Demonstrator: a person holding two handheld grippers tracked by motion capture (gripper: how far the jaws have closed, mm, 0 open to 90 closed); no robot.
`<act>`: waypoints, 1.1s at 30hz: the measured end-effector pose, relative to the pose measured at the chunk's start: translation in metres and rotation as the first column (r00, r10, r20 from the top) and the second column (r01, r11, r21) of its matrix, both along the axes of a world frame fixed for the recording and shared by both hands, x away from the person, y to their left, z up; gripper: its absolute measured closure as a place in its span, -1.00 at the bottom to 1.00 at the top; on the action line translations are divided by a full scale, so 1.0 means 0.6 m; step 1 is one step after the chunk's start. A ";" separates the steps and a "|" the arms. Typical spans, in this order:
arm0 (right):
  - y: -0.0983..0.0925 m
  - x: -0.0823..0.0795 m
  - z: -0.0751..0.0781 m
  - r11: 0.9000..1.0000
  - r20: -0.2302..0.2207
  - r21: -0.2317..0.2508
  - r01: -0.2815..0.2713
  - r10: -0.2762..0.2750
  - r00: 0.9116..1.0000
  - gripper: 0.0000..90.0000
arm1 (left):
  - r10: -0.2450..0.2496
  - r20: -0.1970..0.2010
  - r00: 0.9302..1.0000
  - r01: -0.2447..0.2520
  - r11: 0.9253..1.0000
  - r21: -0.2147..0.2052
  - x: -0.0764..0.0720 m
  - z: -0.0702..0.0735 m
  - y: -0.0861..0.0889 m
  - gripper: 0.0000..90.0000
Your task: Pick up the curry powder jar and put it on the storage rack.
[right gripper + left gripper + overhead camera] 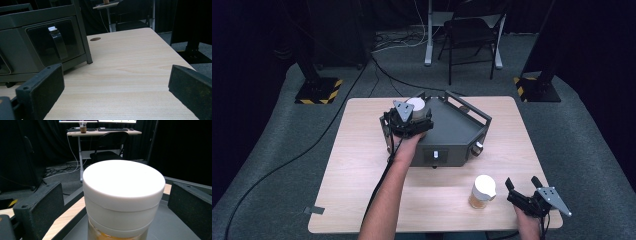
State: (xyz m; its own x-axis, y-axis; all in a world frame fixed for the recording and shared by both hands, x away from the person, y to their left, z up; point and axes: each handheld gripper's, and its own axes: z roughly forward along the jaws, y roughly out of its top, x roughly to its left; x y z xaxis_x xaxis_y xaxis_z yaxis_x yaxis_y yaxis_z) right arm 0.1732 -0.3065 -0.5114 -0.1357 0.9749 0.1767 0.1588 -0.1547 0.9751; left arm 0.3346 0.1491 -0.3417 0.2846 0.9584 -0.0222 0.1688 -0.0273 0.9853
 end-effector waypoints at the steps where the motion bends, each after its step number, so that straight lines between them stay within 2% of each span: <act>1: 0.000 0.000 0.000 1.000 0.000 0.000 0.000 0.000 1.000 -1.00 | -0.003 -0.004 1.000 0.003 1.000 -0.005 -0.001 0.002 0.002 -1.00; 10: 0.000 0.000 0.001 1.000 -0.003 0.002 0.003 -0.003 1.000 -1.00 | -0.031 -0.017 0.999 0.032 0.999 0.038 -0.023 0.014 0.006 -1.00; 16: 0.001 0.000 0.001 1.000 -0.003 0.001 0.006 -0.006 1.000 -1.00 | -0.075 -0.010 0.997 0.076 0.996 0.055 -0.045 0.012 0.019 -1.00; 19: 0.001 0.001 0.001 1.000 -0.005 0.001 0.006 -0.006 1.000 -1.00 | -0.101 0.001 0.995 0.100 0.993 0.069 -0.057 0.009 0.027 -1.00; 22: 0.001 0.001 0.001 1.000 -0.004 0.002 0.005 -0.005 1.000 -1.00 | -0.119 0.017 0.993 0.118 0.991 0.065 -0.069 0.004 0.034 -1.00; 27: 0.001 0.001 0.001 1.000 -0.005 0.003 0.006 -0.006 1.000 -1.00 | -0.130 0.032 0.991 0.127 0.989 0.080 -0.084 -0.002 0.037 -1.00; 33: 0.001 0.001 0.001 1.000 -0.004 0.002 0.006 -0.006 1.000 -1.00 | -0.157 0.053 0.986 0.153 0.985 0.073 -0.101 -0.009 0.048 -1.00</act>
